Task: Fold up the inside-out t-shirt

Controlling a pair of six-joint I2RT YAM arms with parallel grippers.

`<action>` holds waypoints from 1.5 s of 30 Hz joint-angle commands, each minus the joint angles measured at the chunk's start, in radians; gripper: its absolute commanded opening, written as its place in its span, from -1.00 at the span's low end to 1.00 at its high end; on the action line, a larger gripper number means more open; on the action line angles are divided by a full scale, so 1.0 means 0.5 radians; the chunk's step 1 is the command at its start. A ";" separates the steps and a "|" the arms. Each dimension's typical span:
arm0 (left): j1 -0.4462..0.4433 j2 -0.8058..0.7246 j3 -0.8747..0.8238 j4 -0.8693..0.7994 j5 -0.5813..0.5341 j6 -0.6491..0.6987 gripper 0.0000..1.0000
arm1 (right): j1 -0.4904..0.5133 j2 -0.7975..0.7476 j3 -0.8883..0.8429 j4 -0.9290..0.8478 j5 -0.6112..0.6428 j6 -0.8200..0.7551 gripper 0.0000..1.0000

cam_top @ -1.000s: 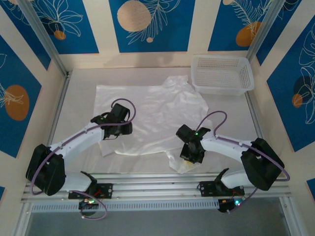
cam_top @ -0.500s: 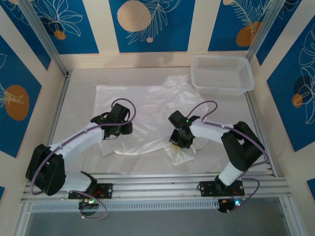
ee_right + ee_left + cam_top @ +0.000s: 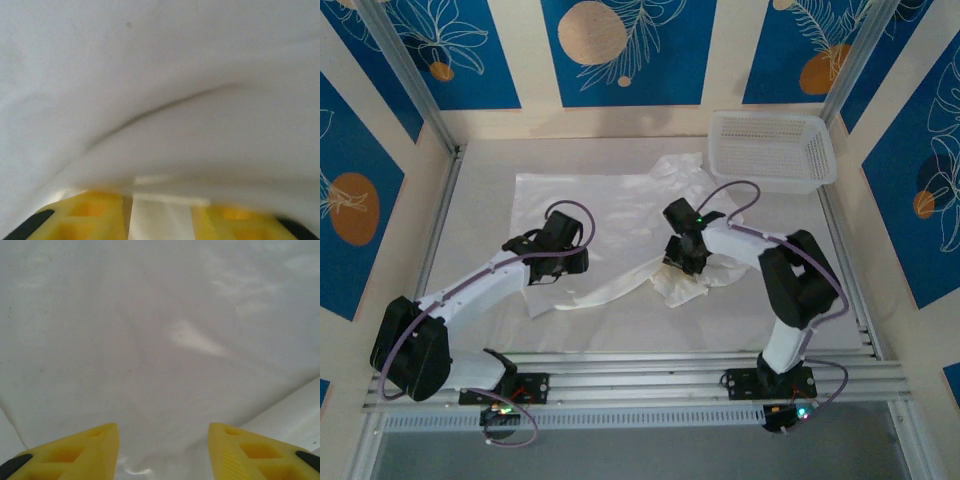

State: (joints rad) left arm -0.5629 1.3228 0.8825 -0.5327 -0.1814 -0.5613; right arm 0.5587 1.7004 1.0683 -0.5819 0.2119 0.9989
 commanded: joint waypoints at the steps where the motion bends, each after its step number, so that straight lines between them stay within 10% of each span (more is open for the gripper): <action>1: 0.009 -0.044 -0.041 -0.010 -0.033 0.051 0.00 | 0.018 -0.507 -0.193 -0.167 0.155 0.006 -0.24; 8: 0.009 -0.006 -0.029 0.049 0.021 0.038 0.00 | 0.336 -0.895 -0.461 -0.480 0.032 -0.114 -0.23; 22: 0.009 0.023 -0.031 0.056 0.030 0.056 0.00 | 0.834 -0.016 -0.153 -0.494 0.461 -0.496 0.33; 28: 0.009 0.017 -0.035 0.044 0.018 0.068 0.00 | 0.806 -0.010 -0.081 -0.621 0.841 -0.510 -0.10; 39: 0.009 0.033 -0.032 0.039 0.012 0.086 0.00 | 0.697 -0.183 -0.080 -0.529 0.665 -0.795 -0.98; 45: 0.009 0.029 -0.021 0.032 0.009 0.090 0.00 | 0.519 -0.201 0.121 -0.435 0.525 -1.243 -1.00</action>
State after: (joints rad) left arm -0.5629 1.3327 0.8722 -0.5129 -0.1764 -0.5392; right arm 0.8749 1.6070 1.0649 -0.8268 0.5106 0.5076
